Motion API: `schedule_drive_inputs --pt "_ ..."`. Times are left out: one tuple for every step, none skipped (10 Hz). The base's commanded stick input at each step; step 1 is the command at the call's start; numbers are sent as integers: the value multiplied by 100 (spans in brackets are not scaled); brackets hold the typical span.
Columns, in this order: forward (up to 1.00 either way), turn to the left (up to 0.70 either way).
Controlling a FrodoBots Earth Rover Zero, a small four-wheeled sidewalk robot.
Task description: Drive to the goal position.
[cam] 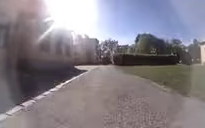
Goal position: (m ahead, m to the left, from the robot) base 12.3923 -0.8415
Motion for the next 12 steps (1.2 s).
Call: schedule_drive_inputs --pt "100 0" --pt "100 0" --pt "100 0" --pt "100 0" --pt "100 0" --pt "100 0" --pt "100 0" --pt "100 0" --pt "100 0" --pt "100 0" --pt "100 0" --pt "100 0"
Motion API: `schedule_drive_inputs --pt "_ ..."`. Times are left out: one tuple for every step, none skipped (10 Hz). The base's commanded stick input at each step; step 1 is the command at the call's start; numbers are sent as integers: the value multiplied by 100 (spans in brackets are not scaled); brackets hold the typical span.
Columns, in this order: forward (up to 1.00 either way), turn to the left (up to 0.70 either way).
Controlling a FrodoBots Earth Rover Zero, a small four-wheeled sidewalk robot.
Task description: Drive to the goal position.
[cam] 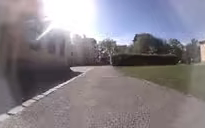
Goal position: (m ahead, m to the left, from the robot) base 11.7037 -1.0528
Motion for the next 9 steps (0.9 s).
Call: schedule_drive_inputs --pt "100 0" --pt "100 0" --pt "100 0" --pt "100 0" --pt "100 0" --pt "100 0" --pt "100 0" --pt "100 0" --pt "100 0"
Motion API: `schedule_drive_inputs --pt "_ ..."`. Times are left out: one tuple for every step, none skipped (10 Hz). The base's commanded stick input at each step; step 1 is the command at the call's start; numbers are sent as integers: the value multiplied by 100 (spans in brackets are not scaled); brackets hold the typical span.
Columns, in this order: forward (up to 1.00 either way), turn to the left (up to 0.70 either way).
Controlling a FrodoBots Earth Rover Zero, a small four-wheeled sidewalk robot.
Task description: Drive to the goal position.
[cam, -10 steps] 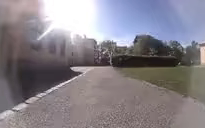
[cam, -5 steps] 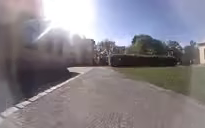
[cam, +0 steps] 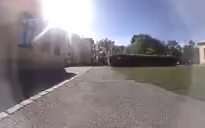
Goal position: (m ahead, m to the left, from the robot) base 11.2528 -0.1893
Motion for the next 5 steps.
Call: schedule_drive_inputs --pt "100 0" --pt "100 0" --pt "100 0" --pt "100 0" --pt "100 0"
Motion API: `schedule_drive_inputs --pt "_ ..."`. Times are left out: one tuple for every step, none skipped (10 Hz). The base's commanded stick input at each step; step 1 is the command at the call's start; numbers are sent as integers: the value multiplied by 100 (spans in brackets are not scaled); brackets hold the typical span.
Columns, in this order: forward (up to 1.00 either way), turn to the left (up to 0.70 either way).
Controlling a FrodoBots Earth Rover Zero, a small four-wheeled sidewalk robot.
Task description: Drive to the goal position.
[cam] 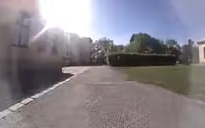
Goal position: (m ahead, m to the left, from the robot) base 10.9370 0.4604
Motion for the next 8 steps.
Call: schedule_drive_inputs --pt "100 0" --pt "100 0" --pt "100 0" --pt "100 0" --pt "100 0" --pt "100 0" --pt "100 0" --pt "100 0"
